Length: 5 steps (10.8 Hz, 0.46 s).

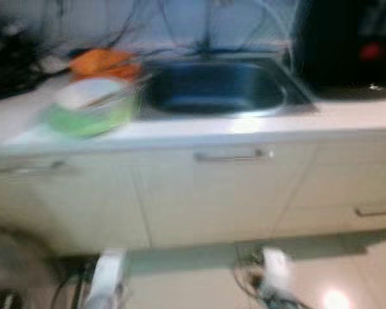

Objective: Kitchen organization

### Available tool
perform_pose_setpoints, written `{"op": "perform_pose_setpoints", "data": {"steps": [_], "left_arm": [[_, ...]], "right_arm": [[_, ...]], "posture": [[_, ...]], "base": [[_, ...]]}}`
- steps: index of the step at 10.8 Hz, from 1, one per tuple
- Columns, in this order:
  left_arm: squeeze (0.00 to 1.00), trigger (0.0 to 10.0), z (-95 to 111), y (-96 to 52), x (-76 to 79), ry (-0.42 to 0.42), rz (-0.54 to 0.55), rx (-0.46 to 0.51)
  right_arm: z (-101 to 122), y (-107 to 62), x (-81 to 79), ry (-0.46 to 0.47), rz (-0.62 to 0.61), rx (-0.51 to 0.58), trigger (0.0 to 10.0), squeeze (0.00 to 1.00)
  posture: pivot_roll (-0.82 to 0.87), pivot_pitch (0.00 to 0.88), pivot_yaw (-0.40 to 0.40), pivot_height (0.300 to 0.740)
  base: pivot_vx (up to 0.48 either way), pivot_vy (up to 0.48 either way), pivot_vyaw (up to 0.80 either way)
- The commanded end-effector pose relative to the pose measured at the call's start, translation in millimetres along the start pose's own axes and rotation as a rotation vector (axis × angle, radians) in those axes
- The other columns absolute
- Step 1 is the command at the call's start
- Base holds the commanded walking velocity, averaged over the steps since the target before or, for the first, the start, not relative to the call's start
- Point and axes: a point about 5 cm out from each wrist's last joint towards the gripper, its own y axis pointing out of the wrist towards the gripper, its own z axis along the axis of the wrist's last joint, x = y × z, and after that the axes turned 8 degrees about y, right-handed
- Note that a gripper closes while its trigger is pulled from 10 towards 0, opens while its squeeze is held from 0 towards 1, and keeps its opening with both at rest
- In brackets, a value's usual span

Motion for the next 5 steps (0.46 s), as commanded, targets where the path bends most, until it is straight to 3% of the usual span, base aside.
{"op": "perform_pose_setpoints", "data": {"steps": [1,5], "left_arm": [[0.00,10.0,-14.9,-3.5,-9.4,0.004,0.018,-0.043],[0.00,10.0,-13.7,-3.2,-9.6,0.003,0.019,-0.040]], "right_arm": [[8.2,3.7,-13.2,-0.002,0.030,0.022,10.0,0.00],[8.3,3.7,-12.9,0.005,0.026,0.023,10.0,0.00]], "posture": [[0.17,0.000,-0.004,0.740],[0.16,0.002,-0.002,0.740]], "base": [[0.364,0.000,0.00],[0.362,0.000,0.00]]}}
